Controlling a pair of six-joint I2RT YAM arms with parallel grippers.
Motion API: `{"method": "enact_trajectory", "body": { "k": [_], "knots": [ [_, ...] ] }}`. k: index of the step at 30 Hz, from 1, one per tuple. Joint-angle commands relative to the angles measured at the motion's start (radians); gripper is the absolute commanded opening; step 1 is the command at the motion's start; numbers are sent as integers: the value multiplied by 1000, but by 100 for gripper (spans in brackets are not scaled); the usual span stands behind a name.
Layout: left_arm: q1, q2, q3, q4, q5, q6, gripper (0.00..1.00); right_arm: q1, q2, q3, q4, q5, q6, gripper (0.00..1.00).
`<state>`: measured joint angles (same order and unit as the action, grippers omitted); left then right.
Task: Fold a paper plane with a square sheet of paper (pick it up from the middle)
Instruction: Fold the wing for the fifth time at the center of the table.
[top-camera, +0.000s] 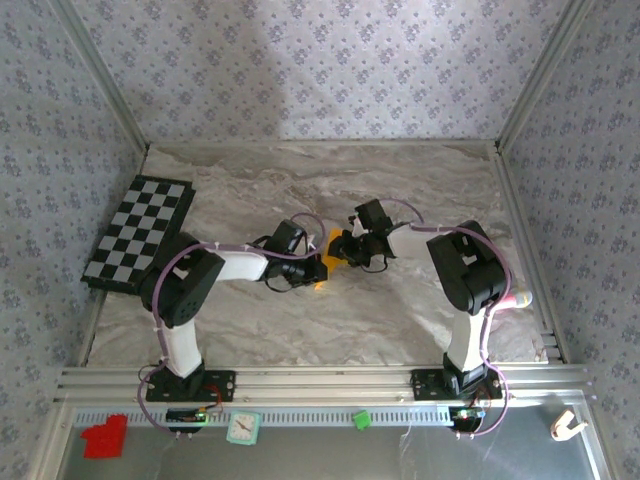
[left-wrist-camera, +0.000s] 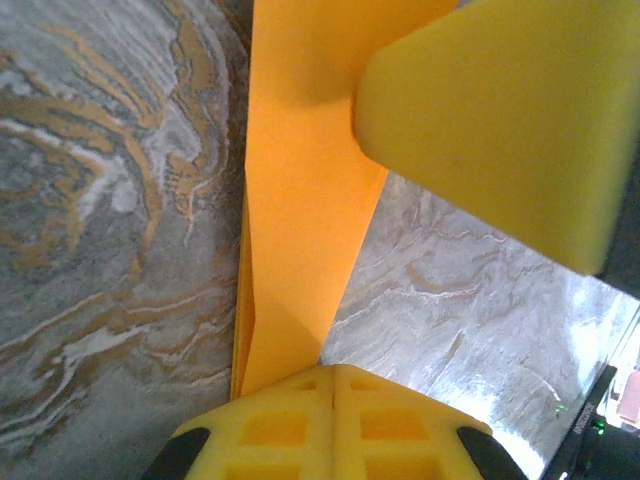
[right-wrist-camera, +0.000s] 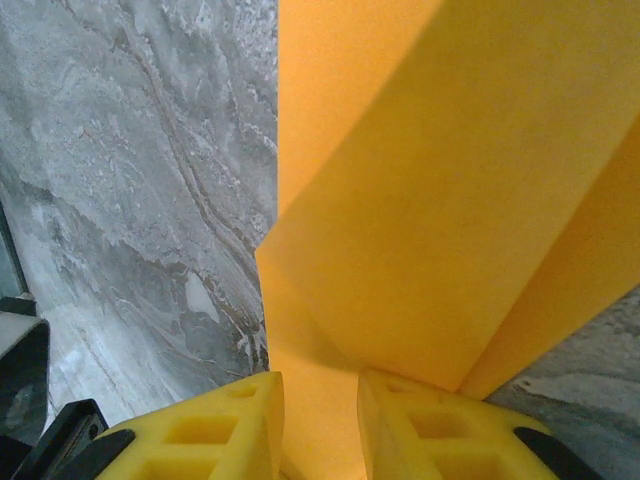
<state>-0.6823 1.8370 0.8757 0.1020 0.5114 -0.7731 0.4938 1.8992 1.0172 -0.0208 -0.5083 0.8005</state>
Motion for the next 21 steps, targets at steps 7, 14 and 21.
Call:
{"method": "enact_trajectory", "body": {
  "k": [7, 14, 21],
  "knots": [
    [-14, -94, -55, -381, -51, 118, 5, 3, 62, 1, -126, 85, 2, 28],
    [13, -217, -18, -295, -31, 96, 6, 8, 60, 3, -122, 81, 1, 28],
    [26, -170, 36, -130, -22, 20, 8, 11, 64, 4, -111, 77, 8, 28]
  ]
}}
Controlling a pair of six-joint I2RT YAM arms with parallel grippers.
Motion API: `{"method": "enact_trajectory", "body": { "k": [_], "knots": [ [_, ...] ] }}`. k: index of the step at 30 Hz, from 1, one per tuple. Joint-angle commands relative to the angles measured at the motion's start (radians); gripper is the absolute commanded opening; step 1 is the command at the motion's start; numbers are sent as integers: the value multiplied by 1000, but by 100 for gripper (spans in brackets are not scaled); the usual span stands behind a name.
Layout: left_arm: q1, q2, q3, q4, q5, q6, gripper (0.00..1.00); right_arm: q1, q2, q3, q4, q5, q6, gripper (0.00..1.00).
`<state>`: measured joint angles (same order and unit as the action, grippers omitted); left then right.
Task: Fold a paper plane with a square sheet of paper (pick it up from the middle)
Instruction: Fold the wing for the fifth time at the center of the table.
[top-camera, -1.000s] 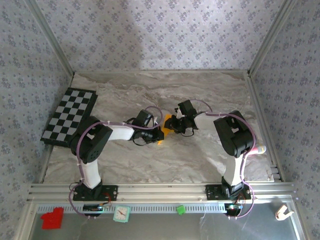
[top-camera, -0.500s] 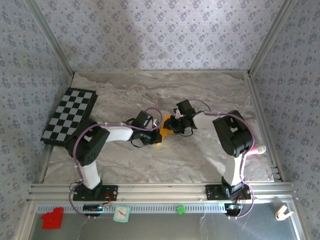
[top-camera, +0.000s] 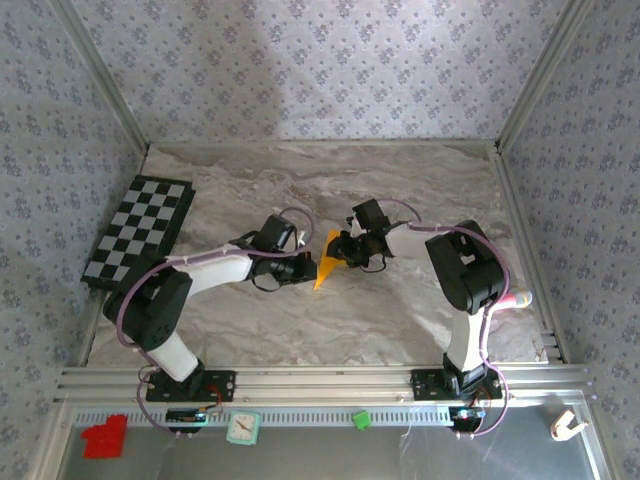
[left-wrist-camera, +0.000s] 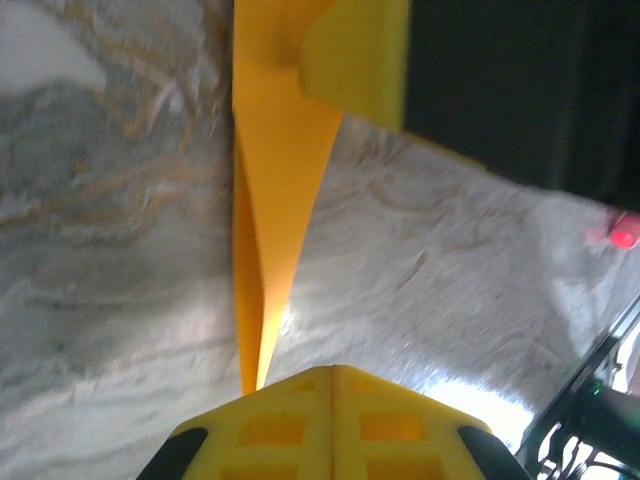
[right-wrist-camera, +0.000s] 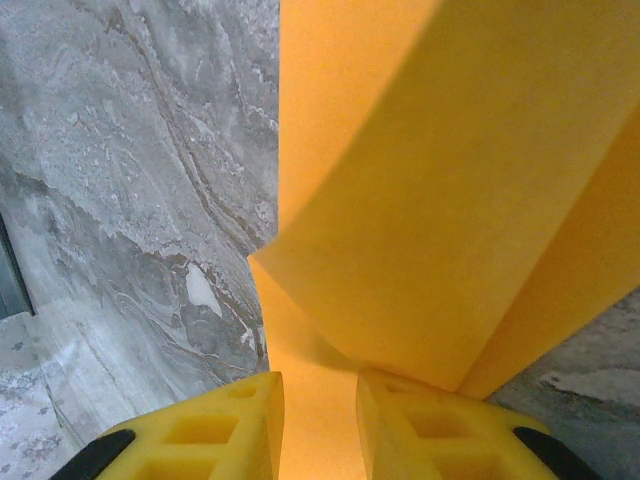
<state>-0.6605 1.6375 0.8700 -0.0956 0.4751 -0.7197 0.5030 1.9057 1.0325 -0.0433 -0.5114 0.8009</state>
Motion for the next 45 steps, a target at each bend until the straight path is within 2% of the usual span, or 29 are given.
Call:
{"method": "enact_trajectory", "body": {
  "k": [1, 9, 17, 27, 33, 39, 45],
  "knots": [
    [5, 48, 56, 66, 14, -38, 8, 2, 58, -10, -88, 80, 9, 28],
    [3, 170, 115, 47, 16, -49, 5, 4, 55, -11, -84, 75, 13, 28],
    [-7, 215, 109, 24, 12, -52, 2, 3, 35, -11, -84, 68, 11, 28],
    [-28, 249, 98, -90, -63, -15, 0, 6, -80, -13, -48, 46, 1, 27],
    [-33, 248, 96, -98, -76, -11, 0, 40, -113, -34, -65, 71, 3, 20],
    [-36, 247, 99, -100, -79, -10, 0, 51, -81, -20, -97, 95, 1, 13],
    [-37, 249, 100, -103, -85, -13, 0, 64, -40, 12, -114, 89, -15, 10]
  ]
}}
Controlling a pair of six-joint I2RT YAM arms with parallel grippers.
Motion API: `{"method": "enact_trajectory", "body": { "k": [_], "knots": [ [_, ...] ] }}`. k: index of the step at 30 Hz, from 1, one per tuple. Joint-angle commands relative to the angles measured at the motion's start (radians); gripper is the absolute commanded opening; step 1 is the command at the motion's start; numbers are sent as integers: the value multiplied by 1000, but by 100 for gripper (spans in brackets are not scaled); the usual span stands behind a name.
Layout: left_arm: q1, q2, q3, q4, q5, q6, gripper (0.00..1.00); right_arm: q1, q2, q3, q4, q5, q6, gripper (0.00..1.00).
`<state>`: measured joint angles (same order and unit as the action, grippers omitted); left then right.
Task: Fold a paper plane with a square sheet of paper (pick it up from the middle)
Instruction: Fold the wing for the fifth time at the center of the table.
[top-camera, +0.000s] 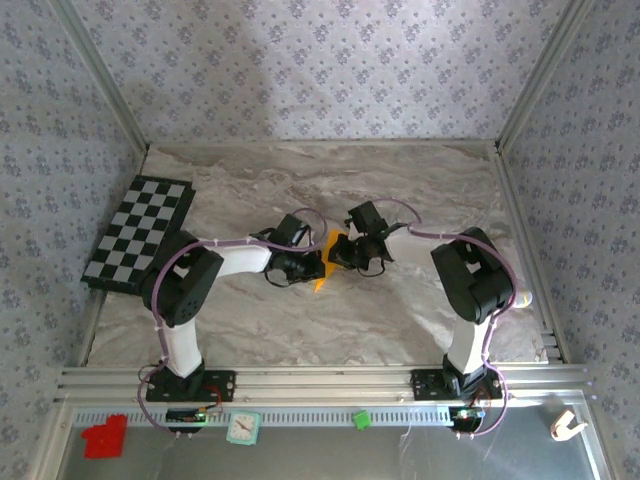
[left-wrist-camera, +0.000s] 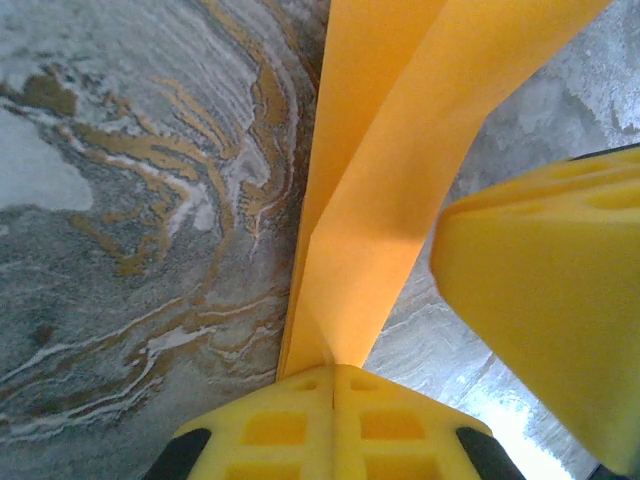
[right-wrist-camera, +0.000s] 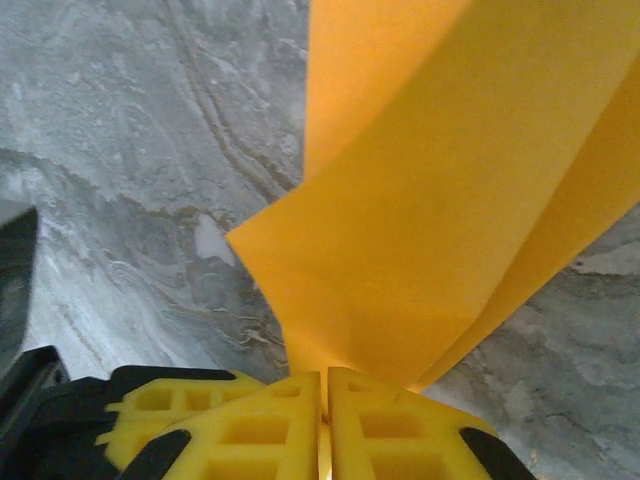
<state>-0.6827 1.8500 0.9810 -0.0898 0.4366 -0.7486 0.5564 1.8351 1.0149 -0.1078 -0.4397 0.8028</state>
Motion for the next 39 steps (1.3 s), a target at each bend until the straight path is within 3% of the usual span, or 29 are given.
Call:
{"method": "enact_trajectory", "body": {
  "k": [1, 10, 23, 33, 39],
  "knots": [
    [-14, 35, -12, -111, -47, 17, 0, 11, 36, 31, -51, 18, -19, 10],
    [-15, 9, -9, -113, -42, 21, 0, 8, 54, 0, -82, 56, -41, 9],
    [-14, 18, -6, 48, 25, 3, 4, 5, 59, -19, -47, 34, -40, 7],
    [-15, 35, -36, -101, -33, 19, 0, -18, 52, -4, -35, 21, -73, 7],
    [-15, 38, -38, -140, -45, 16, 0, -19, 37, 111, -165, 112, -163, 7]
  ]
}}
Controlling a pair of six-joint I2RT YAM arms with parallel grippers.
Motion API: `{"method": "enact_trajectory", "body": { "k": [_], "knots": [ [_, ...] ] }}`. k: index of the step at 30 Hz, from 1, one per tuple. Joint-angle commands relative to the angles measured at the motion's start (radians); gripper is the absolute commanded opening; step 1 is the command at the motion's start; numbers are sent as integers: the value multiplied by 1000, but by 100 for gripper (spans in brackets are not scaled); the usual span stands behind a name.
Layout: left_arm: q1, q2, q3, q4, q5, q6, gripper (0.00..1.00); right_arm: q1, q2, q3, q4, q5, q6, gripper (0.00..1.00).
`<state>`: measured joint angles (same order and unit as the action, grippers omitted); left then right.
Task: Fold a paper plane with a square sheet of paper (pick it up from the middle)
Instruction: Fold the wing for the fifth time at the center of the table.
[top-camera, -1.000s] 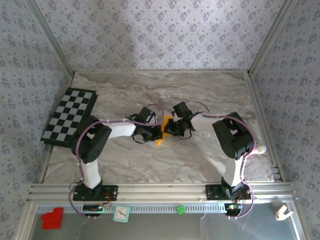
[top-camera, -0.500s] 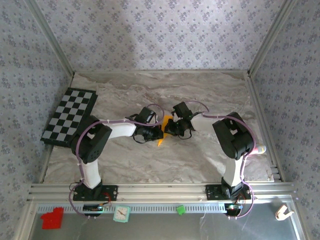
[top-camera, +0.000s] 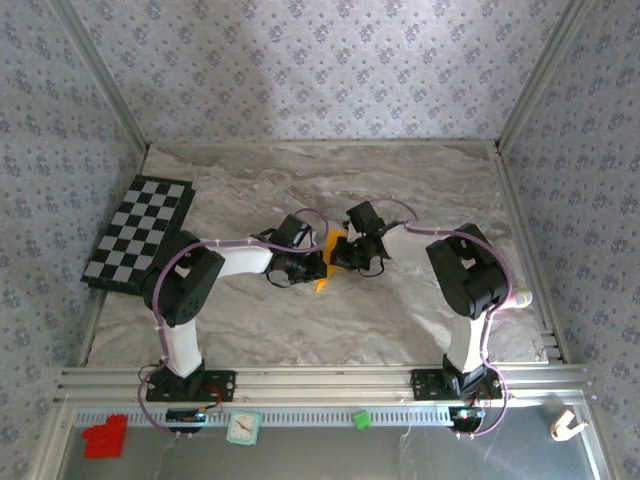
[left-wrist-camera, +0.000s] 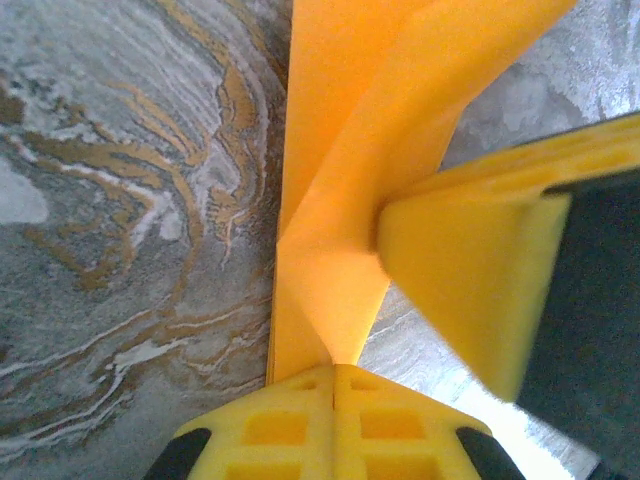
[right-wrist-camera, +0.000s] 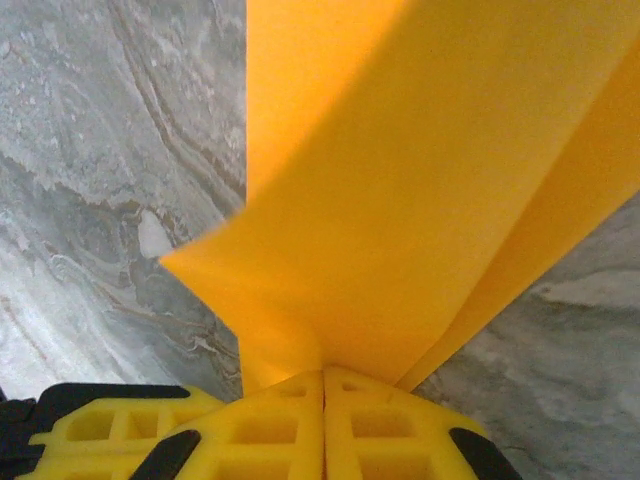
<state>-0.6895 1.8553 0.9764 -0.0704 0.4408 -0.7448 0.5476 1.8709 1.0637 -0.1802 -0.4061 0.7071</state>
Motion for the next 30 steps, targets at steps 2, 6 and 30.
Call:
{"method": "enact_trajectory", "body": {
  "k": [2, 6, 30],
  "knots": [
    [-8, 33, -29, -164, -51, 13, 0, -11, 9, 92, -122, 97, -70, 8],
    [-7, 40, -26, -164, -50, 13, 0, -9, 26, 120, -147, 115, -110, 9],
    [-9, 44, -51, -146, -51, -18, 0, -35, 91, 171, -194, 231, -110, 15]
  ]
}}
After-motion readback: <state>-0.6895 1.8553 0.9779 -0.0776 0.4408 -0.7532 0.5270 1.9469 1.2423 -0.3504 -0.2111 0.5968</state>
